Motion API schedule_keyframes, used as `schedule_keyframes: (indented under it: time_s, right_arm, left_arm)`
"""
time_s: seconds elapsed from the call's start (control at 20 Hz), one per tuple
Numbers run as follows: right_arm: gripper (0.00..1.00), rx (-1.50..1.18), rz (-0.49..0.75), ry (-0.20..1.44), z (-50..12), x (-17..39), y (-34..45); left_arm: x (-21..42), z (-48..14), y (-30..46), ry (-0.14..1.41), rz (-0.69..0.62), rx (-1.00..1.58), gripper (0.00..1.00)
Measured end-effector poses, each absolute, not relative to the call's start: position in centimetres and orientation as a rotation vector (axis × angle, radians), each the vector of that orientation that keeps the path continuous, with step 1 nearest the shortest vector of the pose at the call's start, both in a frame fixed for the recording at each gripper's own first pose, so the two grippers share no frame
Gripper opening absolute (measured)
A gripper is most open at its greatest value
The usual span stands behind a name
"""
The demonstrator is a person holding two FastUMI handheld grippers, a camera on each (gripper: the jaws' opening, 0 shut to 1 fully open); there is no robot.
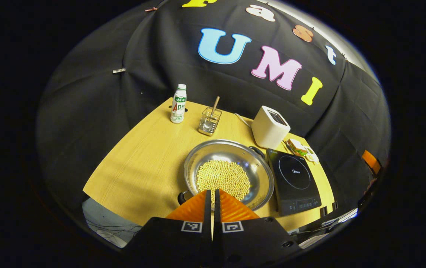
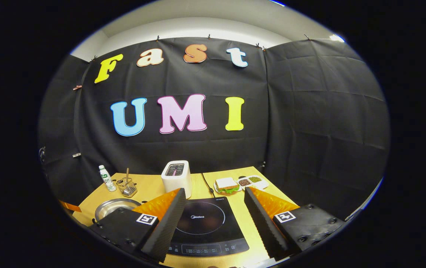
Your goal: First push the handle of the pot to place it horizontally, then grasp the pot with both hands and set it on the induction cooktop.
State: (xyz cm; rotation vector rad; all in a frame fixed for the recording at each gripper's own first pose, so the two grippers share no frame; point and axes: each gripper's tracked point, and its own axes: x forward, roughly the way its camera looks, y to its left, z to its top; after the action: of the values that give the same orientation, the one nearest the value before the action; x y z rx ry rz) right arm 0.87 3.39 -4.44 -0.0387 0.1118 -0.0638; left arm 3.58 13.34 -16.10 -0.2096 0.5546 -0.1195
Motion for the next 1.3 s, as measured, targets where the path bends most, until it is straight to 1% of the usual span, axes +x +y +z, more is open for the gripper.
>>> schedule_keyframes:
  time_s: [0.15,0.4,0.7,0.9,1.1,1.3]
  right_arm:
    - [0.98,-0.036,-0.073,0.121,-4.8,0.0,4.1]
    - [0.99,-0.04,-0.082,0.151,-6.0,-1.0,5.1]
    - [0.99,-0.033,-0.112,0.165,-6.6,-1.8,5.0]
    - [0.99,-0.031,-0.135,0.175,-7.0,-2.3,4.7]
    - [0.99,-0.017,-0.163,0.174,-7.4,-3.1,4.2]
    - [0.99,-0.004,-0.196,0.202,-8.7,-4.0,3.3]
  left_arm:
    - [3.2,-18.0,13.1,0.61,-0.159,-0.169,0.05]
    - [2.5,-20.7,11.1,0.687,-0.285,-0.148,0.05]
    - [2.3,-23.3,9.5,0.76,-0.365,-0.104,0.05]
    - [2.5,-24.9,8.7,0.805,-0.412,-0.072,0.05]
    - [2.9,-26.8,8.5,0.868,-0.428,-0.044,0.05]
    - [3.3,-27.6,8.5,0.885,-0.442,0.011,0.05]
